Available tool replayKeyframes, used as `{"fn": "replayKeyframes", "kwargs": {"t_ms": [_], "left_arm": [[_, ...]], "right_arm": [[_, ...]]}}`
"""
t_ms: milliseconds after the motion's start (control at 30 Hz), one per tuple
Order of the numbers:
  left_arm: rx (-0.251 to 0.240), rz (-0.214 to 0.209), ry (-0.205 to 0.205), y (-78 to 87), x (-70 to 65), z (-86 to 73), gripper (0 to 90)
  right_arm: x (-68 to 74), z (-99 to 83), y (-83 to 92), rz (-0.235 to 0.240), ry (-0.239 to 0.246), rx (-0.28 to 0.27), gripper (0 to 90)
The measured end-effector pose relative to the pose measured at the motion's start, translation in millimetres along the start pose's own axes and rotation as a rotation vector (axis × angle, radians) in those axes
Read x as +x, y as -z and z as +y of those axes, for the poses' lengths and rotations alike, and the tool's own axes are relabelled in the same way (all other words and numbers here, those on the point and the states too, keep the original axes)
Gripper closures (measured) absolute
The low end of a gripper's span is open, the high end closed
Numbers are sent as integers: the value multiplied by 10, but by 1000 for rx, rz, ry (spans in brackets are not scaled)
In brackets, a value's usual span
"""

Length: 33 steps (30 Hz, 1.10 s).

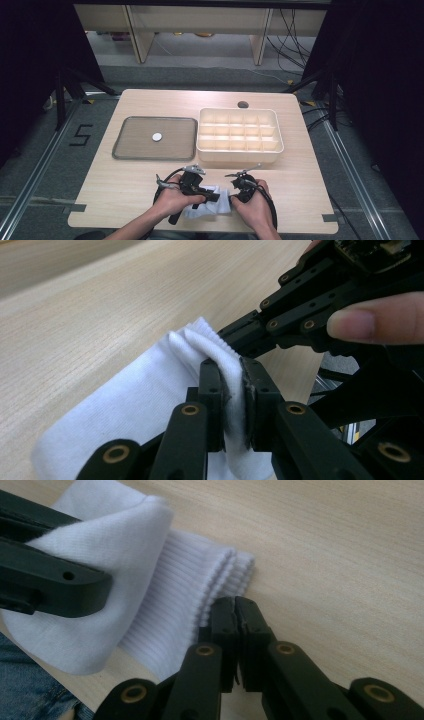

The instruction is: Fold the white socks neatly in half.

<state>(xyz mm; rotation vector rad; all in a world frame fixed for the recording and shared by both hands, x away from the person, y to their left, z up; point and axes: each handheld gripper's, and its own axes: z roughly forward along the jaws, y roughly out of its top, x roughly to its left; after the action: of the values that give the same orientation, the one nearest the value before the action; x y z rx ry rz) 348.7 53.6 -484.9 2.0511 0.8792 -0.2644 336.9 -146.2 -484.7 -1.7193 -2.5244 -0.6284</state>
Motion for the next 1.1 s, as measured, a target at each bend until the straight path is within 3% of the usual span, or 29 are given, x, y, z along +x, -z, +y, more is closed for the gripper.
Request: {"fn": "replayKeyframes", "kwargs": {"t_ms": [33, 267, 367, 400, 500, 533, 567, 600, 633, 700, 733, 767, 800, 833, 933, 1033, 1067, 1100], "left_arm": [[0, 0, 0, 0, 0, 0, 801], [-9, 16, 7, -44, 8, -14, 784], [10, 19, 7, -57, 16, -12, 761], [9, 15, 7, -64, 19, -13, 745], [-9, -13, 15, -83, 9, -10, 708], [-18, -16, 15, -85, 0, -7, 694], [-21, -20, 12, -84, -5, 0, 674], [-53, -18, 8, -95, -16, 1, 658], [-38, -24, 8, -77, -21, 14, 645], [-55, -51, 8, -65, -25, 31, 623], [-56, -26, 0, -44, -41, 39, 618], [-75, -34, 4, -43, -43, 39, 610], [-67, -52, -1, -16, -31, 51, 608], [-73, -42, -1, -1, -34, 56, 606], [-82, -23, 1, 34, -35, 76, 605], [-68, -46, 7, -5, -23, 68, 604], [-57, -35, 9, -24, -28, 63, 602], [-68, -44, 15, -58, -28, 50, 599]], "right_arm": [[-19, 1, -14, 4, 32, -22, 877], [-12, 0, -11, 9, 27, -20, 870], [-18, 0, -12, 11, 39, -32, 864], [-2, -7, 6, 11, 4, -8, 858], [-22, -11, 7, 10, 26, -35, 844], [-11, -13, 33, 10, -3, -19, 838], [-35, -15, 39, 14, 25, -42, 834], [-17, -16, 58, 12, -11, -29, 830], [-35, -15, 70, 16, 6, -61, 826], [-45, -21, 120, 12, -2, -71, 821], [-44, -21, 148, 11, -8, -84, 819], [-66, -29, 189, 28, 12, -99, 815], [-69, -28, 207, 24, 15, -114, 814], [-81, -34, 233, 14, 33, -126, 813], [-80, -28, 304, 17, 25, -140, 809], [-68, -21, 328, 14, 16, -147, 808], [-60, -17, 335, 4, 1, -139, 807], [-80, -17, 341, 0, 21, -147, 807]]}}
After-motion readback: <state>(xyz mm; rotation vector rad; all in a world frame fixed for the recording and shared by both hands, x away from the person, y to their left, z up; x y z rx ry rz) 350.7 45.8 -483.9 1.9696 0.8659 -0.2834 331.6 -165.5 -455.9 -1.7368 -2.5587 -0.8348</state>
